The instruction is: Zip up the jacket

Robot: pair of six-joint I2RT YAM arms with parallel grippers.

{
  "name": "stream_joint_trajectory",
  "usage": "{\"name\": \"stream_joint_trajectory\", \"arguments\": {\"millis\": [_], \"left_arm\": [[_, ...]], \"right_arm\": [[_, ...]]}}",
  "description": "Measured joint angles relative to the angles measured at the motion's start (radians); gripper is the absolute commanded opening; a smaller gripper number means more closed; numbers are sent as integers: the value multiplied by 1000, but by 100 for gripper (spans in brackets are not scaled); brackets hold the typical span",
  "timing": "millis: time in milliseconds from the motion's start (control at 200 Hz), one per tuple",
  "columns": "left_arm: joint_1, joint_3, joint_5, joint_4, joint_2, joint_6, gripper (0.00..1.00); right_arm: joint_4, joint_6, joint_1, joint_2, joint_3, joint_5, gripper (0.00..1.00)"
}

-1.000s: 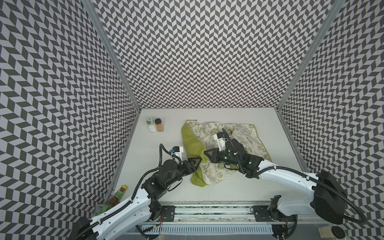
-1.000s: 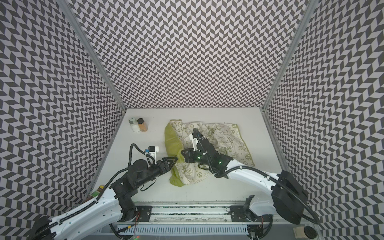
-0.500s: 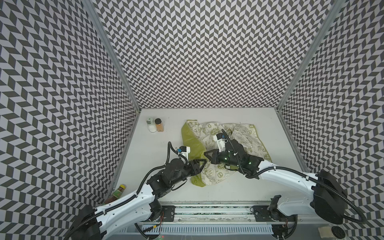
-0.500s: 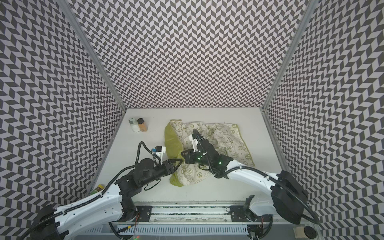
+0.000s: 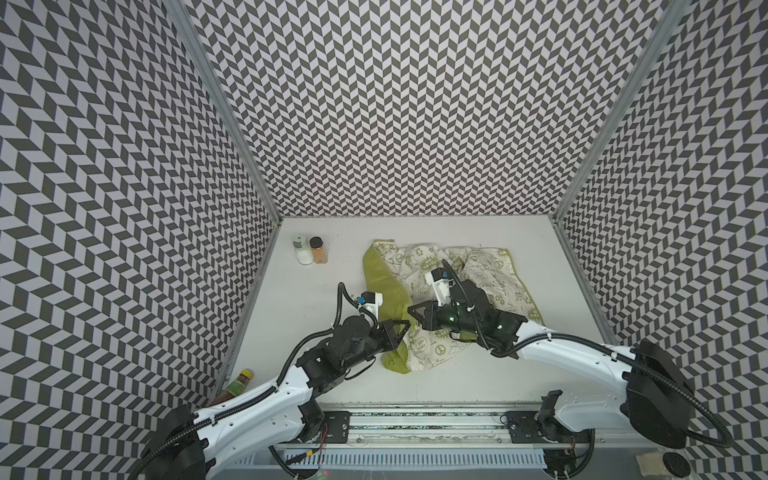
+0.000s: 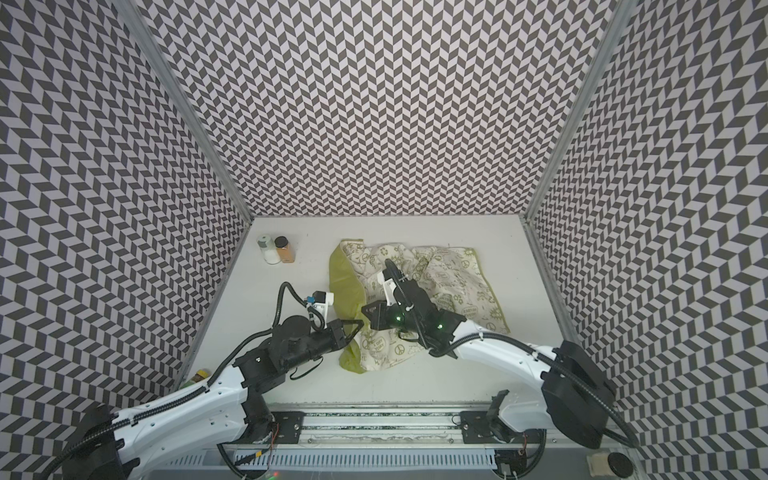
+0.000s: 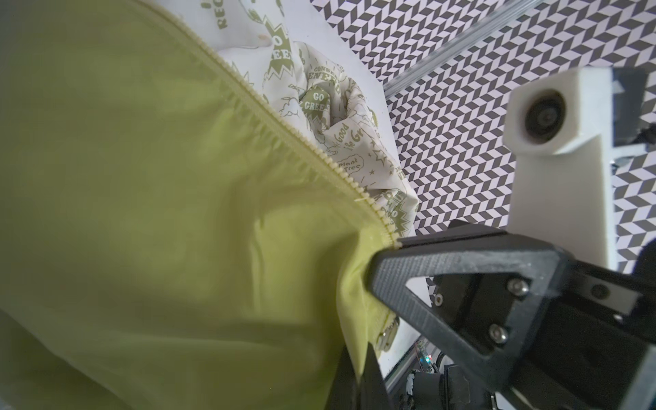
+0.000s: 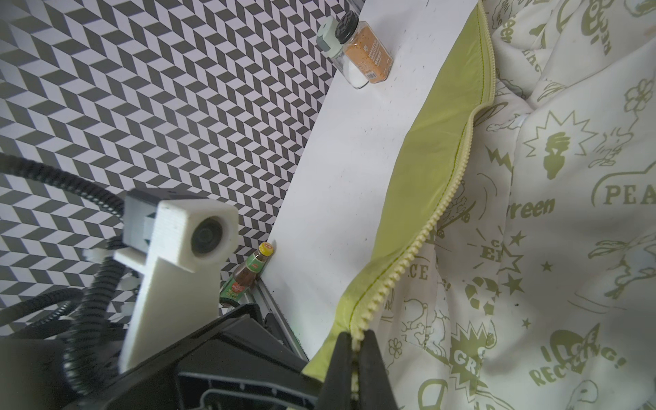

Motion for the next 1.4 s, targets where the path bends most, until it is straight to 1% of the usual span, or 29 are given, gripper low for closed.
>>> {"name": "stream_joint_trajectory", "arguments": {"millis": [75, 105, 240, 285, 371, 476, 586, 706, 836, 1026, 1177, 1307, 1402], "left_arm": [[32, -2, 37, 5, -5, 13, 0], [51, -4, 56, 11, -5, 19, 0], [157, -23, 188, 28, -3, 72, 0], [187, -32, 232, 38, -2, 91, 0], [212, -37, 304, 44, 2, 124, 0], [219, -37, 373, 51, 4, 160, 0], [243, -40, 451, 88, 4, 170, 0], [266, -43, 493, 110, 4, 170, 0], [288, -55, 528, 139, 5, 163, 0], [292, -66, 547, 155, 15, 151, 0], [298, -85, 551, 185, 11, 109, 0], [306, -117, 557, 228, 10, 60, 0], [310, -126, 559, 239, 6, 35, 0]], "right_arm": [[-43, -19, -9, -14, 0, 8, 36], [-65, -27, -14, -26, 0, 11, 42], [-140, -73, -67, -119, -21, 23, 52], [-128, -84, -92, -170, -55, 16, 56], [-74, -91, -126, -252, -138, -23, 58], [8, -92, -129, -260, -208, -126, 59], [60, -91, -127, -200, -215, -225, 56], [151, -64, -118, -148, -224, -305, 54], [229, -39, -90, -116, -228, -343, 49], [304, 0, -74, -79, -230, -367, 48], [360, 32, -68, -52, -236, -382, 45], [397, 58, -37, -39, -238, -393, 39], [412, 69, -25, -39, -240, -396, 38]]}}
